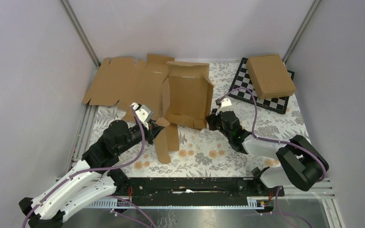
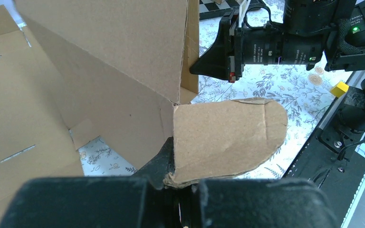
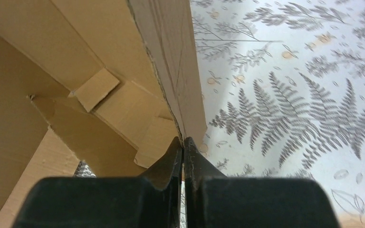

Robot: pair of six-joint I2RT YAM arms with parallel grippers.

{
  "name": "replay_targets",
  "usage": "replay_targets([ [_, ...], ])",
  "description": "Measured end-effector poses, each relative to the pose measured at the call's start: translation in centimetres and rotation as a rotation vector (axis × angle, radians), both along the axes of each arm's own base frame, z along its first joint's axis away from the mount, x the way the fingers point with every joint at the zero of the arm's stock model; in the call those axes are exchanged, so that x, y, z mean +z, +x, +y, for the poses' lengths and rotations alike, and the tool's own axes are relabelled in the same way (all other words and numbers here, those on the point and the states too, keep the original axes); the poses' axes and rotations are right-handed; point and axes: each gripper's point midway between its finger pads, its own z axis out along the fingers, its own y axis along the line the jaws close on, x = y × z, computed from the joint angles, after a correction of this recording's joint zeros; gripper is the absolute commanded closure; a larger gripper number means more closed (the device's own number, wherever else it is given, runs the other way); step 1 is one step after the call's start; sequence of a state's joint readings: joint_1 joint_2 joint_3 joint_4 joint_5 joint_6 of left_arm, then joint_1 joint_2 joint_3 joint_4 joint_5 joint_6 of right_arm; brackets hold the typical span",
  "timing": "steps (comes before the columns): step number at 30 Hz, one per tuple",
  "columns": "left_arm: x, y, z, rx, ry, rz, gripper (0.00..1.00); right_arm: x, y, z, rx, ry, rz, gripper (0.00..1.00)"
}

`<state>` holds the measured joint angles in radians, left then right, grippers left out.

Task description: Fold the paper box

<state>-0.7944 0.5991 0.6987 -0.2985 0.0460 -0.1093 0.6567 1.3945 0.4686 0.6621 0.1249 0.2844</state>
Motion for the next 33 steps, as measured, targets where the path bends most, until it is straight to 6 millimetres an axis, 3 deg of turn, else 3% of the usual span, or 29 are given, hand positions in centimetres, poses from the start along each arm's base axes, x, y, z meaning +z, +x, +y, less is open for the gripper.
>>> replay_targets([
  [9,-0.2,-0.4,0.1,-0.012,-0.008,-0.005,1.0,0.6,-1.3,-2.1,-0.094,0.035,0.035,0.98],
  [11,-0.3,-0.5,0.0,-0.02,-0.01,-0.004,1.0,0.7,-1.7,-2.5,-0.096,0.036,0.03,0.85],
  [14,-0.3,-0.7,-0.2,-0.037,-0.015,-0.005,1.0,0.7,-1.8,-2.5,-0.094,0.035,0.03,0.77],
  [16,-0.4,-0.9,-0.4,-0.051,-0.017,-0.003,1.0,0.7,-1.8,-2.4,-0.089,0.036,0.03,0.66],
  [19,-0.5,-1.2,-0.7,-0.072,-0.019,0.0,1.0,0.7,-1.8,-2.5,-0.089,0.037,0.024,0.61],
  [22,-0.5,-1.4,-0.8,-0.089,-0.023,0.001,1.0,0.5,-1.6,-3.1,-0.126,0.034,0.009,0.32],
  [28,-0.6,-1.5,-1.0,-0.102,-0.02,-0.002,1.0,0.3,-0.3,-4.4,-0.216,-0.001,-0.021,0.06],
  [33,-0.7,-1.5,-1.0,-0.105,-0.015,-0.005,1.0,0.7,0.7,-5.1,-0.272,-0.023,-0.064,0.0],
])
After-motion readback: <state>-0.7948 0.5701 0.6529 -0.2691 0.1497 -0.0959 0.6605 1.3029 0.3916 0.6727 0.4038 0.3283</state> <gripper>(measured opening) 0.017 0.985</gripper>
